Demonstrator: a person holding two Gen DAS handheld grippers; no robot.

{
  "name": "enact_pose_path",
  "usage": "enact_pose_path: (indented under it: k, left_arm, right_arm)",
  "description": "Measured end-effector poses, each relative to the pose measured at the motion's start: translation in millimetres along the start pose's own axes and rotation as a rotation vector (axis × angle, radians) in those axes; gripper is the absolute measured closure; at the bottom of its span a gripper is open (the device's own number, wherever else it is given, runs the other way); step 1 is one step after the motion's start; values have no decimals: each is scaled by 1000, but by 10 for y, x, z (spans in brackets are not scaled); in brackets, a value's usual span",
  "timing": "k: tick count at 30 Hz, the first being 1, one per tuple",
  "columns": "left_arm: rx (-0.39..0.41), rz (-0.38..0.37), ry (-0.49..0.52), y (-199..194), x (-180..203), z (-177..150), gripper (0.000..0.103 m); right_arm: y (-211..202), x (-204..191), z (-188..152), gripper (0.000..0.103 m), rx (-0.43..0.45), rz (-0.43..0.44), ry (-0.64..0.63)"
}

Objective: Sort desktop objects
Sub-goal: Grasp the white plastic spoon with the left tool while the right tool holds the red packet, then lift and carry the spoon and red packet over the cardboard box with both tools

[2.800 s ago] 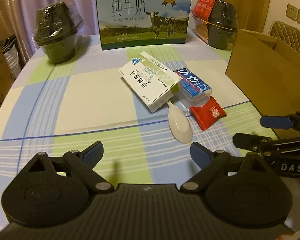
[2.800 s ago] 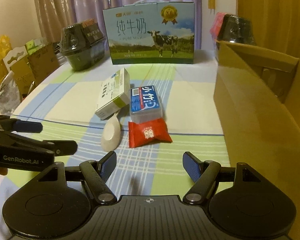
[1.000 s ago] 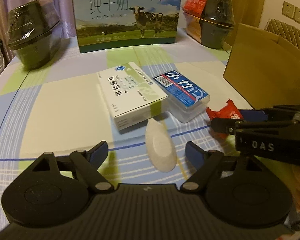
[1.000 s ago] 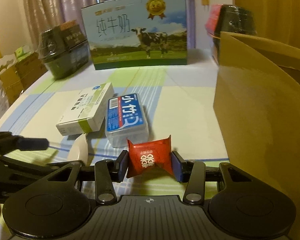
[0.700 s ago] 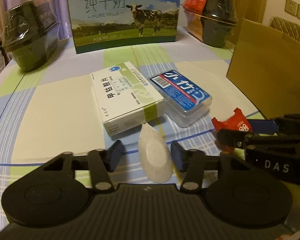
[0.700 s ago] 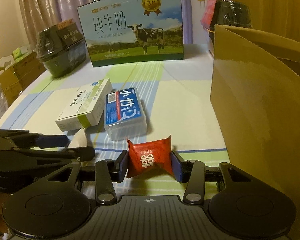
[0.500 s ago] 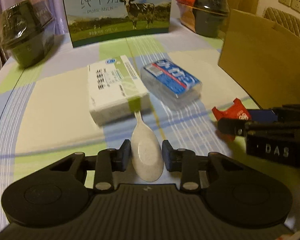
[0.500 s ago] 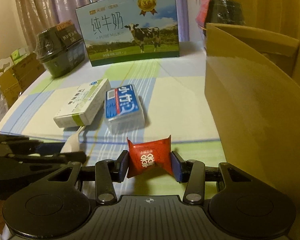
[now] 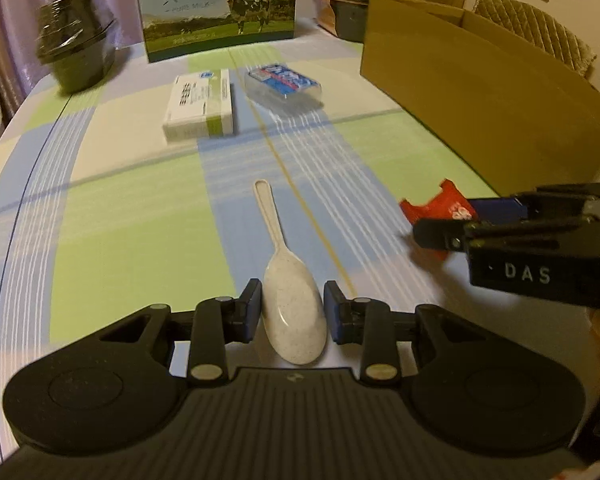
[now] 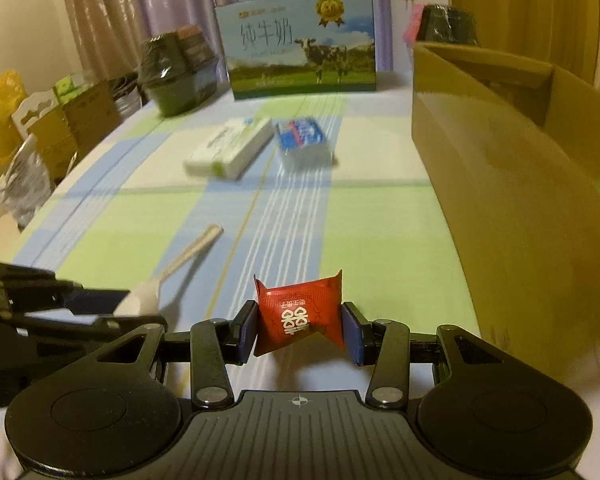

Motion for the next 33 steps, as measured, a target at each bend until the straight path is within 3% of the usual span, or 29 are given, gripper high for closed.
enact_pose_path:
  k: [7, 9, 19, 22, 33]
  left_arm:
    - [36, 61, 20, -145, 108, -295, 74]
    - [54, 92, 22, -156, 133, -312, 67]
    - [66, 138, -100, -152, 123, -366, 61]
    - [58, 136, -117, -162, 118, -361, 75]
    - [75, 141, -127, -241, 96, -348, 76]
  right_arm:
    - [-113, -82, -267, 62, -13, -18, 15]
    - [-113, -91, -262, 61, -4, -17, 12]
    - [-111, -16, -263, 61, 12, -23, 33]
    - [-111, -8, -260, 61, 15, -20, 38]
    - [-145, -21, -218, 62, 38, -11, 34]
Point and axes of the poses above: each gripper's, at about its wrist camera, not at the fingertips, and y roughly the way its jaws point, x to its right, z to its top, the point moved 4 cm from there along y, roughly the way its jaws point, and after that the axes turned 14 degrees about z, right-handed, at the moved point
